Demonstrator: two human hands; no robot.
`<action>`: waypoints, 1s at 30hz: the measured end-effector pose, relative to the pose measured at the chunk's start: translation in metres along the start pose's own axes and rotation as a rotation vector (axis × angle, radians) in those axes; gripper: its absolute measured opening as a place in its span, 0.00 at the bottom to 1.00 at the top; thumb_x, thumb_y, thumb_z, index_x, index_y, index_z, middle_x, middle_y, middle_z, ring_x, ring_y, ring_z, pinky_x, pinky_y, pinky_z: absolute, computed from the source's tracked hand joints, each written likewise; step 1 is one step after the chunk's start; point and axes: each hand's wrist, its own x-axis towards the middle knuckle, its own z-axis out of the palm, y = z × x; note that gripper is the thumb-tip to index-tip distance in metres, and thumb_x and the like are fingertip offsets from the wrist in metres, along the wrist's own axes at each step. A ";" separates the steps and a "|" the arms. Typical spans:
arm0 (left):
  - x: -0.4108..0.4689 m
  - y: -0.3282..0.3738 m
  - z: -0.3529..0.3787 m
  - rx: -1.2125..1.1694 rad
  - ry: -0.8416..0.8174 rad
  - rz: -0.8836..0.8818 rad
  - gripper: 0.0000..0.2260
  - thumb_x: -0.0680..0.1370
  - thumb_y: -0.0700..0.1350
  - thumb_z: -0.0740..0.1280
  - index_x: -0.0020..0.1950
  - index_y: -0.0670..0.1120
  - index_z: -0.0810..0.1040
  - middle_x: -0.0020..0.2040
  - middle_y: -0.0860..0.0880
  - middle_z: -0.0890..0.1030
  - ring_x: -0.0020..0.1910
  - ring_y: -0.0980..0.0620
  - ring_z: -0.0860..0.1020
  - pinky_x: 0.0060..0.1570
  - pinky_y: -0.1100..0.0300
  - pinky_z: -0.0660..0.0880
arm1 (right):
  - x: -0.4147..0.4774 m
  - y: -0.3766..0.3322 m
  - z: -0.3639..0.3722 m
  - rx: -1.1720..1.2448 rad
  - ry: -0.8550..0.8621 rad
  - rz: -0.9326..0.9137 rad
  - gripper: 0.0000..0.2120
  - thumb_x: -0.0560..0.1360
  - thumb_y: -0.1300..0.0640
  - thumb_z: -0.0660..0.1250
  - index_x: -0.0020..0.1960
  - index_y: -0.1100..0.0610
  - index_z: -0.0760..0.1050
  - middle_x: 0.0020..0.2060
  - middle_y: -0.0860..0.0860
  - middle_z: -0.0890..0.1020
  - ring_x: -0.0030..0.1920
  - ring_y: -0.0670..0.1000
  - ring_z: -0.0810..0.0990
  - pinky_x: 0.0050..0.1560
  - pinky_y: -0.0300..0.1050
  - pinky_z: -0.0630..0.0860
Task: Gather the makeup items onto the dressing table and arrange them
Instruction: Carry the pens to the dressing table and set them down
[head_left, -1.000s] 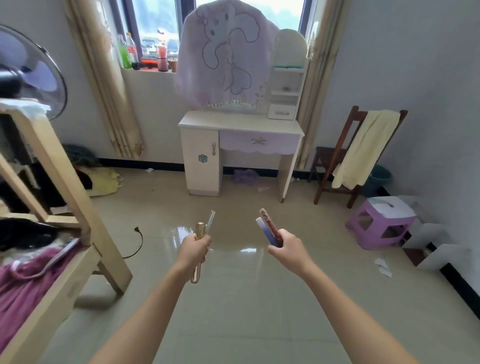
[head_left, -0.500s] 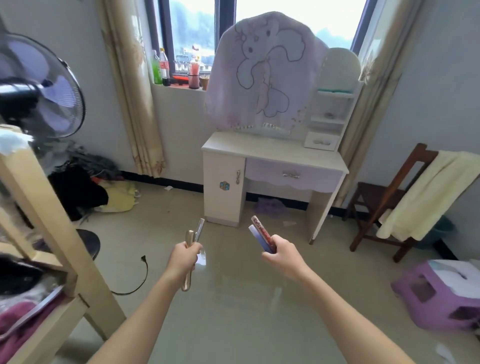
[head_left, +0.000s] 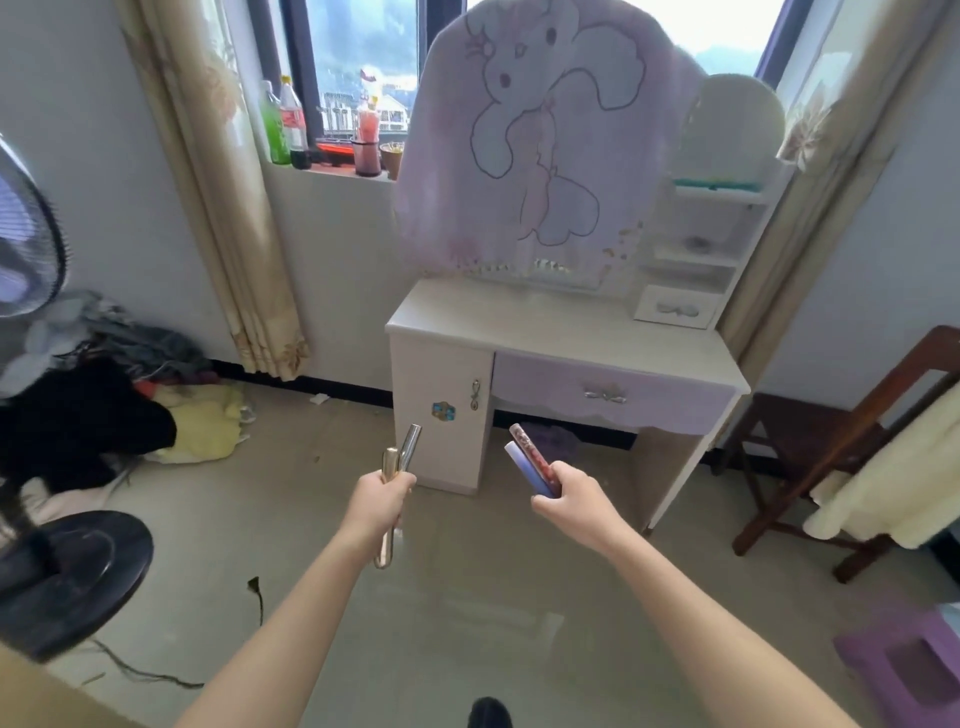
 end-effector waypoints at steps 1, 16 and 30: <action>0.019 0.006 0.003 0.009 0.016 0.003 0.12 0.74 0.38 0.62 0.30 0.43 0.67 0.24 0.48 0.66 0.24 0.50 0.64 0.28 0.59 0.63 | 0.023 -0.002 -0.004 0.002 -0.007 -0.020 0.08 0.69 0.59 0.63 0.38 0.57 0.64 0.30 0.48 0.69 0.31 0.49 0.66 0.34 0.43 0.63; 0.242 0.084 0.020 -0.049 0.205 -0.076 0.11 0.75 0.38 0.62 0.32 0.43 0.67 0.27 0.47 0.66 0.26 0.50 0.63 0.28 0.59 0.63 | 0.308 -0.037 -0.008 0.046 -0.179 -0.132 0.08 0.70 0.57 0.63 0.44 0.62 0.70 0.33 0.50 0.73 0.33 0.49 0.70 0.38 0.44 0.67; 0.511 0.132 0.026 0.049 0.085 -0.088 0.09 0.68 0.45 0.61 0.30 0.43 0.65 0.26 0.47 0.67 0.25 0.48 0.66 0.30 0.58 0.63 | 0.540 -0.090 0.017 -0.003 -0.195 -0.012 0.12 0.70 0.59 0.62 0.33 0.49 0.61 0.29 0.47 0.67 0.29 0.46 0.65 0.32 0.41 0.60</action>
